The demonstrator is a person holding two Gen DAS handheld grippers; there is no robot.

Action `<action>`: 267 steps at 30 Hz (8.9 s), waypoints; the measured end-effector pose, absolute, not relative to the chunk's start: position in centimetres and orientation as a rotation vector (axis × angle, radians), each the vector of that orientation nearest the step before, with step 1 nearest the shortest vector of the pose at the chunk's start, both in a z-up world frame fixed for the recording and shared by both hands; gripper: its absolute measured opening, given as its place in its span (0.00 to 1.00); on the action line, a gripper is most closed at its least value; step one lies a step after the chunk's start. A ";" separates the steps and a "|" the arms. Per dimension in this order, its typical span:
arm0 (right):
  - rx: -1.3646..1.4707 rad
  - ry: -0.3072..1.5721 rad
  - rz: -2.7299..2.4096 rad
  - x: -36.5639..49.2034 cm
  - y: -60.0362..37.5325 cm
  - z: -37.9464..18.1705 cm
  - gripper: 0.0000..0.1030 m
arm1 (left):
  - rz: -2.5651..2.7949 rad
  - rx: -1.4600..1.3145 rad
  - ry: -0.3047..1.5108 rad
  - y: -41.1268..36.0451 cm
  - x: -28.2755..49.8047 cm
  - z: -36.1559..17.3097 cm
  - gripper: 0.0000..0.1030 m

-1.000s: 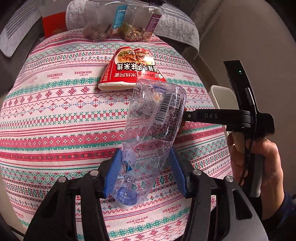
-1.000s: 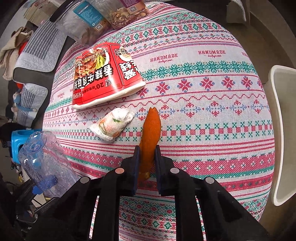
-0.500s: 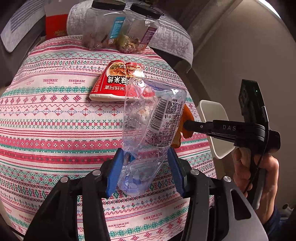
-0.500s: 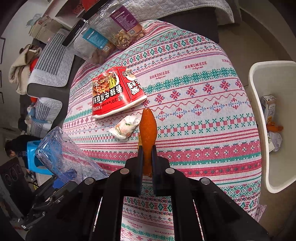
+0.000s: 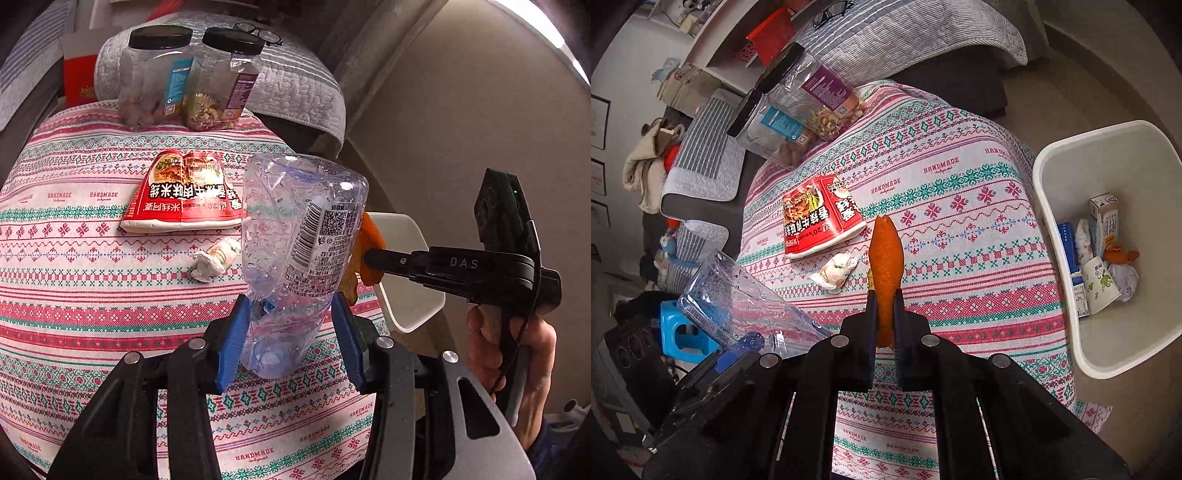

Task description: Collect trash

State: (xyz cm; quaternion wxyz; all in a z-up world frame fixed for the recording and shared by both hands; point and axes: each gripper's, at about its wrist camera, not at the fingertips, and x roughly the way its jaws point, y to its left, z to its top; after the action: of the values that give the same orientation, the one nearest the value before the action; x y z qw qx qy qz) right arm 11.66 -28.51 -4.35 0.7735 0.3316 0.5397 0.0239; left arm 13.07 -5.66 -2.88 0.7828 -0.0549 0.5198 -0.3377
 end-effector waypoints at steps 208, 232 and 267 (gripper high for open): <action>0.330 0.832 -0.320 -6.9 -26.3 6.3 0.67 | -0.302 0.115 0.849 -7.7 0.0 5.3 0.86; 0.243 0.797 -0.317 -6.9 -22.1 6.3 0.88 | -0.214 0.086 0.864 -2.2 -3.8 7.9 0.89; 0.149 0.796 -0.509 -8.5 -23.7 6.8 0.93 | -0.457 0.080 0.863 -5.9 -0.6 3.3 0.93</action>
State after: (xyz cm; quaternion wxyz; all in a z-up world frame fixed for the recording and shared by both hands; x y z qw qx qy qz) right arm -8.49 -23.73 6.83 0.8878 0.0716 0.3830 -0.2449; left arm -0.61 -5.87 3.25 0.8823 0.0386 0.4146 -0.2195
